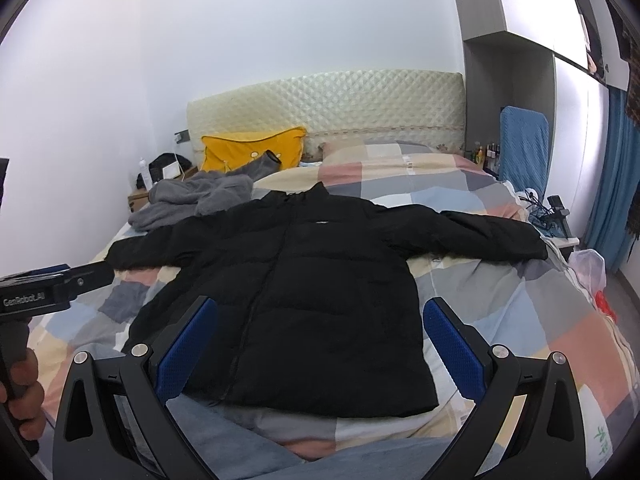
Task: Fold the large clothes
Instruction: 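Move the right gripper to a jacket sleeve cuff and grasp it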
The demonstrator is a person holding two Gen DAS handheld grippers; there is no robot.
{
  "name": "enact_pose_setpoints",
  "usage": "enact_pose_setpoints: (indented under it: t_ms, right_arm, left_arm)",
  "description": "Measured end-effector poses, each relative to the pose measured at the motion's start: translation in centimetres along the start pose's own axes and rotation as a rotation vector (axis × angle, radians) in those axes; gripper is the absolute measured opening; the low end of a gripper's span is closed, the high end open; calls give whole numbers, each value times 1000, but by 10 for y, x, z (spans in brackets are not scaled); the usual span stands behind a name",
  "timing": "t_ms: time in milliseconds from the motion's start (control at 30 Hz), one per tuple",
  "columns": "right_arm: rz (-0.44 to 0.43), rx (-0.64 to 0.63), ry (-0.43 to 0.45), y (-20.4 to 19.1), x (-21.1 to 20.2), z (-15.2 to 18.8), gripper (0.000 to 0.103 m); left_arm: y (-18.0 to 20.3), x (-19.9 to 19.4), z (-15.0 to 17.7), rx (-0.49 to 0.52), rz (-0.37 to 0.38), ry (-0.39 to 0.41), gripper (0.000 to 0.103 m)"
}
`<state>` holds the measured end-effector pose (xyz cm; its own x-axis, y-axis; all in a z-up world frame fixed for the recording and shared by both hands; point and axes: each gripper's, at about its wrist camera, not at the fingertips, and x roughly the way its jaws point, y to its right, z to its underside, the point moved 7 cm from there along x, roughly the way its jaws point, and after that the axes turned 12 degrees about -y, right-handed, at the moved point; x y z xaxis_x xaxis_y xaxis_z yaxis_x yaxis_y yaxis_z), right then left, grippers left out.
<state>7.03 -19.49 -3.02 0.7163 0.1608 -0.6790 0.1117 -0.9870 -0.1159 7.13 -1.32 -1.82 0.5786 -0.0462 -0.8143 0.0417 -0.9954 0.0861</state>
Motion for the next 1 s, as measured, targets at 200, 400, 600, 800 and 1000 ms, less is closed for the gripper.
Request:
enact_pose_setpoints:
  t_ms: [200,400,600,800,1000]
  right_arm:
    - [49,18,9,40,2,-9,103]
    - [14,111,-16,126,25,-20,103]
    - [132,218,-26,223,59,-32,103]
    - [101,382,-12,298,119,-33,103]
    - [17,626,26,369,179,-24,103]
  left_arm:
    - [45,-13,-18,11,54,12,103]
    - [77,-26,-43,4,111,-20,103]
    - [99,-53,-66,17,127,21,103]
    - [138,-61,-74,123,141,-17,103]
    - [140,-40,-95,104,100,4,103]
